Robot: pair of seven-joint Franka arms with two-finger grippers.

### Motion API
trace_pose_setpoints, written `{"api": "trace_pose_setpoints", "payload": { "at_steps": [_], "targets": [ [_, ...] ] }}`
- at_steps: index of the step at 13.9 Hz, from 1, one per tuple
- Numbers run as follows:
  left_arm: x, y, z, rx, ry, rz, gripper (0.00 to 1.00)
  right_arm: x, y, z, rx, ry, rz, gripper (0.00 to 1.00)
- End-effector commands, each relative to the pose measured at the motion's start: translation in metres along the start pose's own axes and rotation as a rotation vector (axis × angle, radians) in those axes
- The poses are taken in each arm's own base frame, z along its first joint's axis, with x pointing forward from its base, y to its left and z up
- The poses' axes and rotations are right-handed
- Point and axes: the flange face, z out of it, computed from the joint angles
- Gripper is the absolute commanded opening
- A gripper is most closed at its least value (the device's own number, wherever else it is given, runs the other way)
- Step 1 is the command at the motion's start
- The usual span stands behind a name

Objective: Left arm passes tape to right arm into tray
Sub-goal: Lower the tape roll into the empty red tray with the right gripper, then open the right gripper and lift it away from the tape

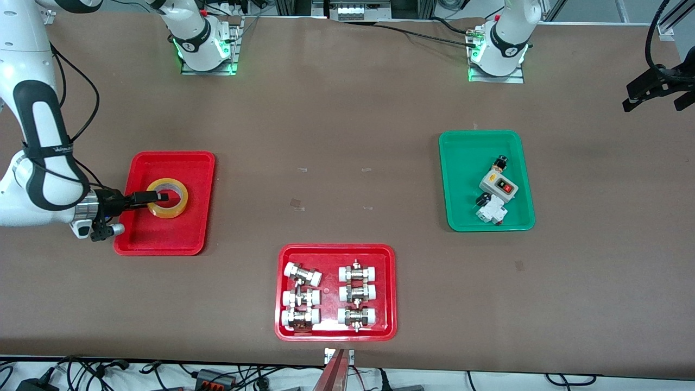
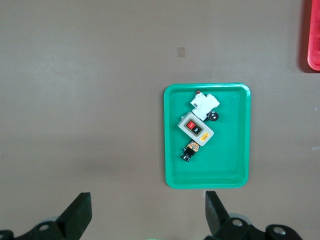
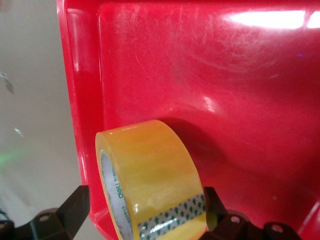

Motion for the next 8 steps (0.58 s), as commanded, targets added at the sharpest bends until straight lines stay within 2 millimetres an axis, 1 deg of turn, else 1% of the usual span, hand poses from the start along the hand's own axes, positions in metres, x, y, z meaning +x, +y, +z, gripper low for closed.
{"api": "trace_pose_setpoints", "payload": {
  "at_steps": [1,2,3,4,5,6,7,8],
  "targets": [
    [0.004,0.001,-0.005,-0.015,0.007,-0.005,1.0,0.001,-0.015,-0.013,-0.078,-0.016,-0.035,1.0],
    [0.004,0.001,-0.006,-0.015,0.009,-0.005,1.0,0.001,-0.017,-0.018,-0.111,-0.009,-0.048,1.0],
    [0.004,0.002,-0.006,-0.014,0.007,-0.005,1.0,0.003,-0.021,-0.016,-0.135,-0.019,-0.063,1.0],
    [0.003,0.002,-0.006,-0.014,0.009,-0.011,1.0,0.005,-0.024,-0.019,-0.169,-0.033,-0.081,1.0],
    [0.003,0.002,-0.006,-0.014,0.008,-0.017,1.0,0.006,-0.033,-0.028,-0.207,-0.034,-0.103,1.0],
    [0.003,0.003,-0.007,-0.014,0.01,-0.017,1.0,0.008,-0.044,-0.034,-0.226,-0.029,-0.122,1.0],
    [0.003,0.004,-0.007,-0.014,0.01,-0.019,1.0,0.008,-0.05,-0.041,-0.235,-0.018,-0.129,1.0],
    [0.003,0.004,-0.007,-0.012,0.01,-0.023,1.0,0.008,-0.06,-0.052,-0.247,-0.001,-0.128,1.0]
  ]
}}
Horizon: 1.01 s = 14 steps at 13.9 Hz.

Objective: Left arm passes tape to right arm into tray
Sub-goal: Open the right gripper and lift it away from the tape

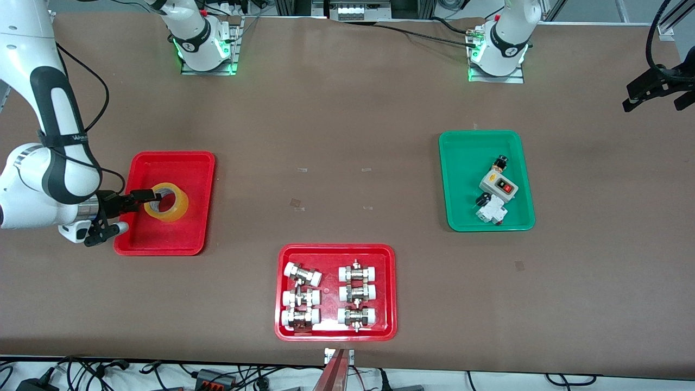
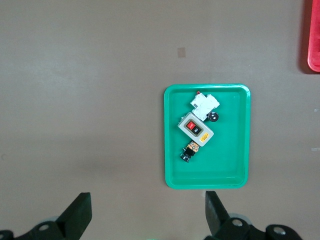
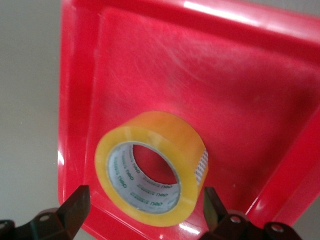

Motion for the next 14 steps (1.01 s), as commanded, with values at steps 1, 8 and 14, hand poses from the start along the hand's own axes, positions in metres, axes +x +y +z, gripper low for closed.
{"api": "trace_pose_setpoints", "payload": {
  "at_steps": [1,8,14],
  "targets": [
    [0.003,0.003,-0.006,-0.011,0.008,-0.015,1.0,0.0,-0.028,-0.045,-0.081,0.034,0.015,1.0],
    [0.003,0.008,-0.006,-0.007,0.006,-0.026,1.0,-0.006,-0.14,-0.164,-0.265,0.098,0.361,1.0],
    [0.037,0.01,-0.009,-0.024,0.017,-0.035,1.0,-0.037,-0.183,-0.289,-0.32,0.151,0.349,1.0]
  ]
}}
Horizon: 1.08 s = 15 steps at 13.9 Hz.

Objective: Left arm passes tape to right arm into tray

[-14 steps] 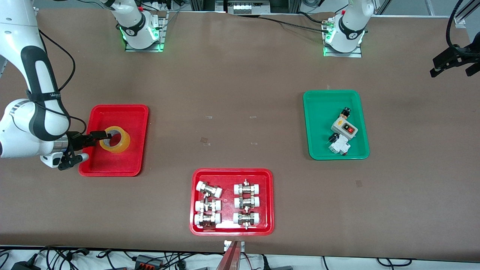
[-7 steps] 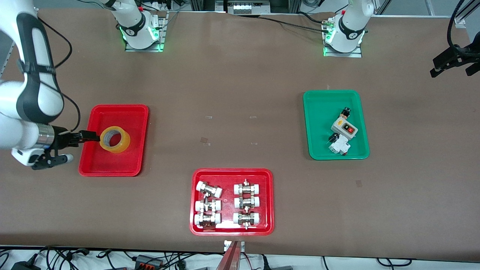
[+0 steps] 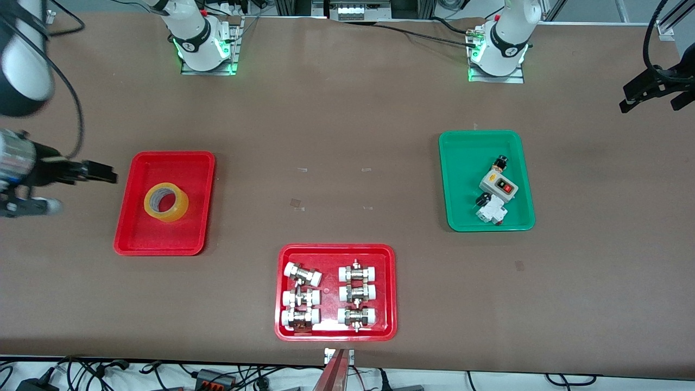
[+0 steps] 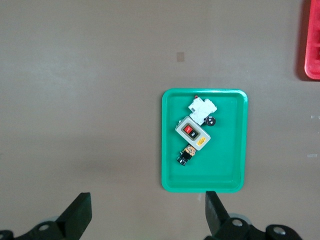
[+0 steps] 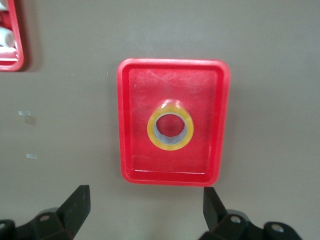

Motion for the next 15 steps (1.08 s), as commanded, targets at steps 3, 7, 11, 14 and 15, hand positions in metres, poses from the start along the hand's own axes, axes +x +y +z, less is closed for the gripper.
{"api": "trace_pose_setpoints", "payload": {
  "at_steps": [3,7,11,14,15],
  "targets": [
    [0.032,0.003,0.0,-0.02,-0.015,-0.016,1.0,0.0,0.01,-0.035,-0.04,0.055,0.046,1.0],
    [0.028,0.002,0.001,-0.022,-0.023,-0.01,1.0,0.0,0.012,-0.038,-0.051,0.169,0.045,1.0],
    [0.024,0.002,0.001,-0.021,-0.02,-0.01,1.0,-0.021,0.014,-0.04,-0.059,0.203,0.034,1.0],
    [0.023,0.003,0.002,-0.021,-0.022,-0.008,1.0,-0.049,0.012,-0.028,-0.06,0.195,0.032,1.0],
    [0.023,0.003,0.002,-0.021,-0.023,-0.008,1.0,-0.062,0.013,-0.025,-0.06,0.201,0.035,1.0]
  ]
}}
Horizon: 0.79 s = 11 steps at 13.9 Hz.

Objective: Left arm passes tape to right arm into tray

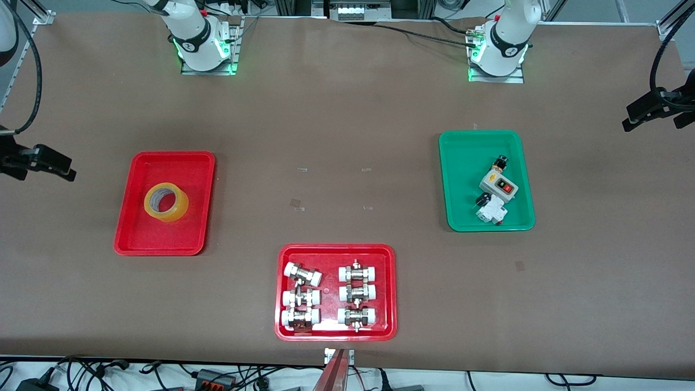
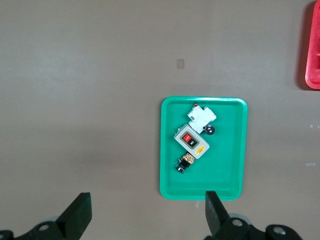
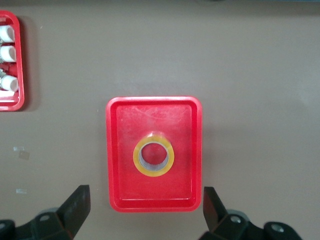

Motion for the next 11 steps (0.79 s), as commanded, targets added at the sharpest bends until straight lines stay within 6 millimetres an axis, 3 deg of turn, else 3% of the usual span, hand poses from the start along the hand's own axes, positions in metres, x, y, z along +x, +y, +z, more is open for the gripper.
{"api": "trace_pose_setpoints", "payload": {
  "at_steps": [1,4,11],
  "targets": [
    [-0.006,0.002,-0.005,-0.017,-0.002,0.004,1.0,-0.044,0.001,0.007,-0.016,0.003,0.0,1.0],
    [-0.007,0.002,-0.006,-0.017,0.0,0.004,1.0,-0.059,-0.001,0.012,-0.015,-0.017,-0.002,1.0],
    [-0.008,0.006,-0.007,-0.017,0.0,0.009,1.0,-0.065,0.001,0.006,-0.01,-0.063,0.001,1.0]
  ]
}}
